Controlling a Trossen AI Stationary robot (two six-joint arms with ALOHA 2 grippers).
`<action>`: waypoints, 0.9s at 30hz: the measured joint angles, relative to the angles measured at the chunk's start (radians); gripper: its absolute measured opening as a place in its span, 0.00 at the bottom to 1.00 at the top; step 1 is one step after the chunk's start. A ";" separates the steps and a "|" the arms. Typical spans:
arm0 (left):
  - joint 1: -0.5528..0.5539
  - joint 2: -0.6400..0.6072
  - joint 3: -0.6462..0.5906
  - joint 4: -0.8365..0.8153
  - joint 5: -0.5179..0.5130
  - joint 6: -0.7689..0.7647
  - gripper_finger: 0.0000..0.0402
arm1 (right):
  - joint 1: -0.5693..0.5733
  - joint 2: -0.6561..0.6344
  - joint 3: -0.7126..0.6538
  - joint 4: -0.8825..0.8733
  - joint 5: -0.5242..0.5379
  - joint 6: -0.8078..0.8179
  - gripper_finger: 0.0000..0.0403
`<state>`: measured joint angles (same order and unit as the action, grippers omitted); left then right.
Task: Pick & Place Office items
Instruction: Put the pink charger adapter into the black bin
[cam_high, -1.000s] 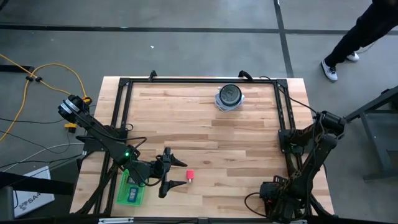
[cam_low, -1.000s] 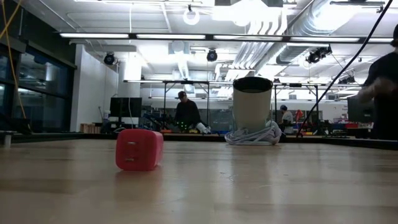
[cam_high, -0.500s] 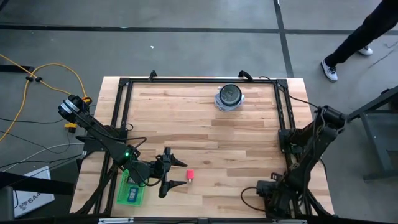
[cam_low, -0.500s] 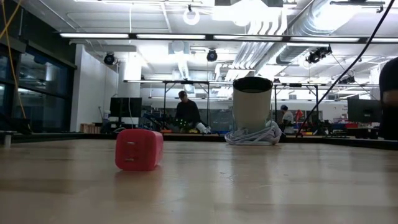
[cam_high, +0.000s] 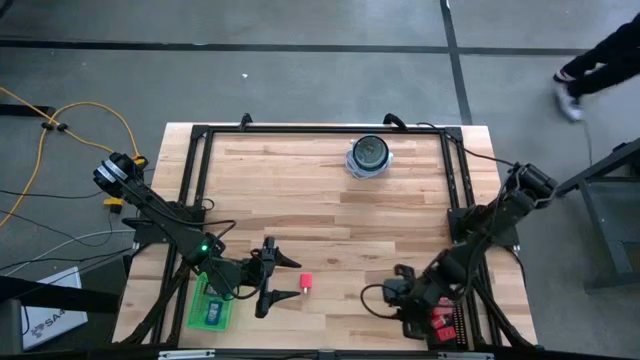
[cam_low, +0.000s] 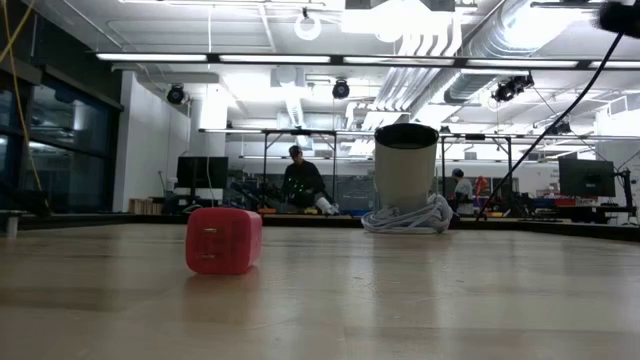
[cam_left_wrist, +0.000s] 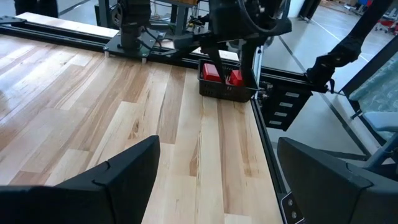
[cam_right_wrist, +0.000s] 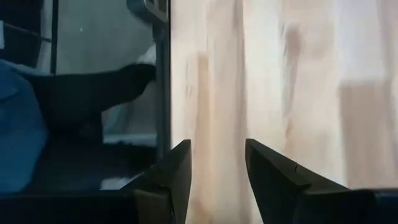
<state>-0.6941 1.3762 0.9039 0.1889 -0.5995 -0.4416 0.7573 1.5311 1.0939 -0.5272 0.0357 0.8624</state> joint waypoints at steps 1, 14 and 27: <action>0.000 0.000 0.000 0.000 0.000 0.000 0.79 | -0.013 0.000 0.000 0.015 0.015 -0.040 0.34; 0.000 0.000 0.000 0.001 0.000 0.000 0.79 | -0.127 0.081 0.000 0.216 0.064 -0.404 0.34; 0.000 0.000 0.000 0.000 0.000 0.000 0.79 | -0.217 0.264 0.000 0.434 0.047 -0.512 0.34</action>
<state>-0.6939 1.3762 0.9039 0.1890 -0.5995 -0.4414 0.5407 1.7952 1.0939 -0.0931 0.0832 0.3505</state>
